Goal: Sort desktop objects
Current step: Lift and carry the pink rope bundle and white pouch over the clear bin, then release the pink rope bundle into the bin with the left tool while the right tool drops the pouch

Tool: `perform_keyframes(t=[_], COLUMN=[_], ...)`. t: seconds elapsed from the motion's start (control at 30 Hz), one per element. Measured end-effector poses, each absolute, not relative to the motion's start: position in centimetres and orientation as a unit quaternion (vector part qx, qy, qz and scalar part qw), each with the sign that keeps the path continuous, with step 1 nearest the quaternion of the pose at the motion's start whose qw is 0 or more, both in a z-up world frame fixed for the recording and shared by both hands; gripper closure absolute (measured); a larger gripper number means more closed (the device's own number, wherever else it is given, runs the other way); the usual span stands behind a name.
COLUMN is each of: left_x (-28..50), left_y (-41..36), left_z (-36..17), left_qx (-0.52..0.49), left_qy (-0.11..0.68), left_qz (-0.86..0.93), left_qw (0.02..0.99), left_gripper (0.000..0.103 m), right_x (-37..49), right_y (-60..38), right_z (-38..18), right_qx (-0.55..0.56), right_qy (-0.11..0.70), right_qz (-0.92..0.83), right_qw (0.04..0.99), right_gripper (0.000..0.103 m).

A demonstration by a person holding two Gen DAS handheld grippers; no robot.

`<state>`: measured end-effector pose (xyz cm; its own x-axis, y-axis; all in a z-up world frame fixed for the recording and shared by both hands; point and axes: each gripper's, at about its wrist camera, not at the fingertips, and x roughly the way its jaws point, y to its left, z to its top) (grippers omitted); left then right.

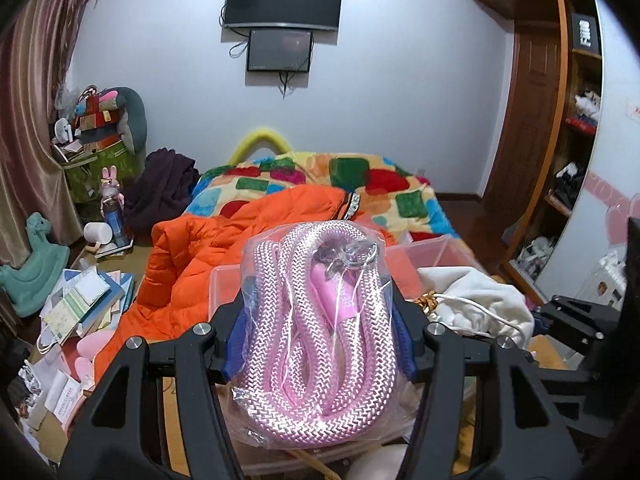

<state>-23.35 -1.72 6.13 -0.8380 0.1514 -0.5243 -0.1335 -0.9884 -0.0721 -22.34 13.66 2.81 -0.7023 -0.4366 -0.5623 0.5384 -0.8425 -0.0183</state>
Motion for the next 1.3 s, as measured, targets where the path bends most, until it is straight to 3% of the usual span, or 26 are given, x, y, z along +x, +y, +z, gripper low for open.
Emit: perform_keyframes(t=[0.27,0.47,0.57,0.63,0.77,0.83,1.0,1.3], left_x=[-24.3,-24.3,-24.3,-24.1,-23.0,-22.5,-21.1,-18.7], left_y=[-1.1,-0.6,-0.7,-0.7,-0.5,-0.4,-0.3,0.0], left_z=[4.4,4.4,4.5,4.9,6.1,6.6,7.6,8.5], left_qx=[-0.3,-0.307,-0.309,-0.304,-0.286,-0.281,-0.263,-0.247], left_qy=[-0.004,0.004,-0.002,-0.002,0.001,0.004,0.006,0.018], left_qz=[0.951,0.949,0.948,0.95,0.955,0.957,0.962,0.966], left_qw=[0.069,0.07,0.073,0.07,0.075,0.076,0.076,0.076], left_gripper=[0.044,0.042,0.038,0.033,0.028,0.026,0.013,0.009], right_x=[-23.0,-23.1,-22.7,-22.3,-21.0,-20.4,-19.1,-17.3], right_y=[12.2,11.7,11.6,11.6,12.0,12.1,12.5,14.4], right_z=[1.8,1.4,1.6,1.8,2.6,3.1,4.1,5.1], right_qx=[0.292,0.307,0.305,0.298,0.274,0.266,0.249,0.252], right_qy=[0.102,0.115,0.125,0.136,0.146,0.15,0.156,0.122], right_qz=[-0.914,-0.912,-0.912,-0.916,-0.925,-0.928,-0.936,-0.941], right_qw=[0.26,0.246,0.244,0.232,0.217,0.212,0.192,0.191], right_gripper=[0.071,0.064,0.055,0.038,0.03,0.021,0.02,0.02])
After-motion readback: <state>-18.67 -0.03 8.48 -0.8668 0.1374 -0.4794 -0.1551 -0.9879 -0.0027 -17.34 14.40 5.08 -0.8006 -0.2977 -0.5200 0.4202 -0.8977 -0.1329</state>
